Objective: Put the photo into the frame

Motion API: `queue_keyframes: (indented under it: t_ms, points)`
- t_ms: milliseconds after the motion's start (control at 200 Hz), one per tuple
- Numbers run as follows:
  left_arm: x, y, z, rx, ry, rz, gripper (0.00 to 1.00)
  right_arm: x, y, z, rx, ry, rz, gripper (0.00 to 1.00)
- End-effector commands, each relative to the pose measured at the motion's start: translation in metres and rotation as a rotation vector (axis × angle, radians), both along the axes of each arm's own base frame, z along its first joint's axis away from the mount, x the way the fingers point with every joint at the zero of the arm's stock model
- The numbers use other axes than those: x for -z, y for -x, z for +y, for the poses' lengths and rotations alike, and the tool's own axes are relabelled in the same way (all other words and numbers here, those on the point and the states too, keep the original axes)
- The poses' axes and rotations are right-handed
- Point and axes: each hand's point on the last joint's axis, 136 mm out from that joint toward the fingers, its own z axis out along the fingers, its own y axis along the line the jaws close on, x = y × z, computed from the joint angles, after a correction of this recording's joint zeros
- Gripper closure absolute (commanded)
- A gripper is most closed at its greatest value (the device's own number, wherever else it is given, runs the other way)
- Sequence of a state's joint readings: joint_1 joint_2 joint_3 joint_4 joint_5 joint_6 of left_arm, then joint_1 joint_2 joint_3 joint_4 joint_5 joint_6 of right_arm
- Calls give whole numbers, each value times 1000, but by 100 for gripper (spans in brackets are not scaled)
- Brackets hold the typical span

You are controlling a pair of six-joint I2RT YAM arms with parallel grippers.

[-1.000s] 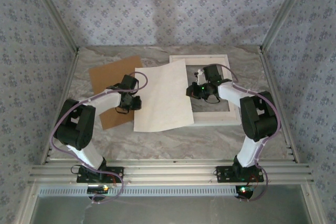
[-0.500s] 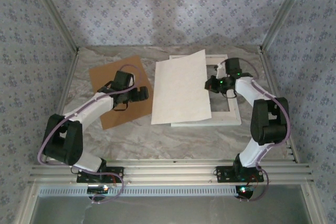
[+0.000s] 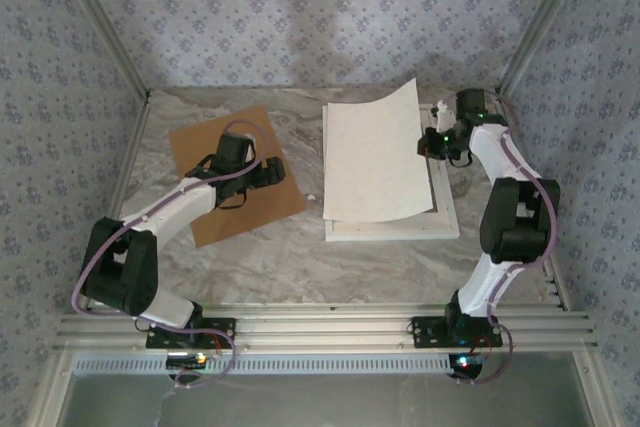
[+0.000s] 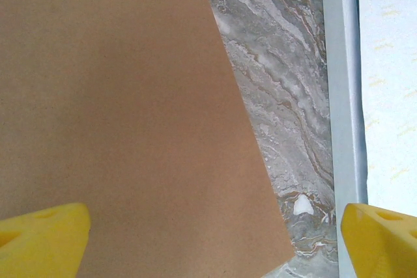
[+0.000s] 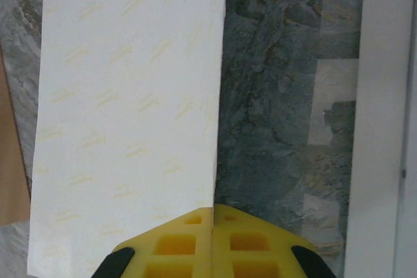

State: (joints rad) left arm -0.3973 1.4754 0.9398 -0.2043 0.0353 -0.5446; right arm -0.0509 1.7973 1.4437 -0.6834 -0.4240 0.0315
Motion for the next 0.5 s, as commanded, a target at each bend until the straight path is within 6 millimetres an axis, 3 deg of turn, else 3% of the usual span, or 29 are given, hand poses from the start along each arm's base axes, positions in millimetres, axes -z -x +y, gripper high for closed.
queue_keyframes:
  t_ms: [0, 495]
  points:
    - [-2, -2, 2, -14, 5, -6, 1, 10, 9, -10, -45, 63, 74, 100]
    - [1, 0, 2, -3, -3, 7, 1, 21, 13, -23, -61, 67, 128, 100]
